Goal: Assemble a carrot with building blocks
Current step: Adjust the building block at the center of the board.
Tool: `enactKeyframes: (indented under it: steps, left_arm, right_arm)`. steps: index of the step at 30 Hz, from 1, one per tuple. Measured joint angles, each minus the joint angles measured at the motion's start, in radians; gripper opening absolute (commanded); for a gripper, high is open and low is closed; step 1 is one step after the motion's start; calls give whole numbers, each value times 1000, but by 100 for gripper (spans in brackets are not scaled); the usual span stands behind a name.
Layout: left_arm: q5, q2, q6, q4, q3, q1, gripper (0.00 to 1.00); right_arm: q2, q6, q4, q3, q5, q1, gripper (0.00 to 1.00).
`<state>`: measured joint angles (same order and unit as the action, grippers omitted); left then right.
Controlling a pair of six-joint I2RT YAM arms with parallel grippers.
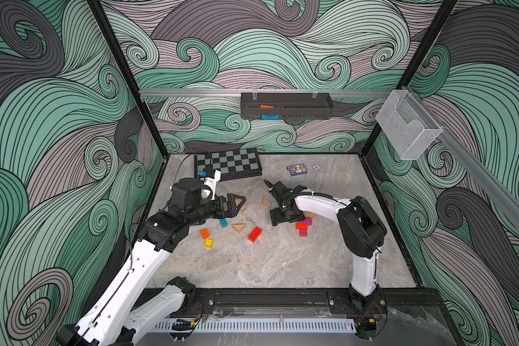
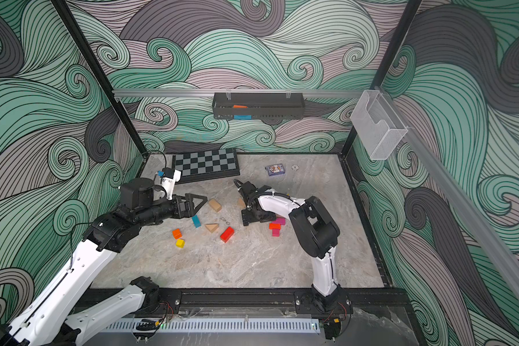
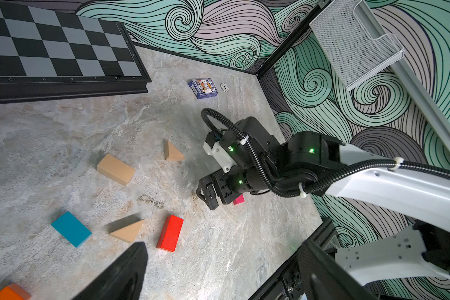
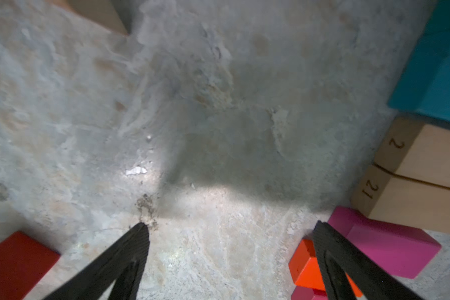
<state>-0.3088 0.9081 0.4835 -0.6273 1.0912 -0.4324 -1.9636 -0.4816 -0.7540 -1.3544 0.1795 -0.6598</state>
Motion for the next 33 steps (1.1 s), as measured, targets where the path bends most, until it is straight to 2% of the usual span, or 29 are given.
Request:
enactKeyframes:
  steps: [33]
  left_arm:
    - [-14,0,15,14,-9,0,92]
  right_arm:
    - [17,0,-13,56,45,4,99]
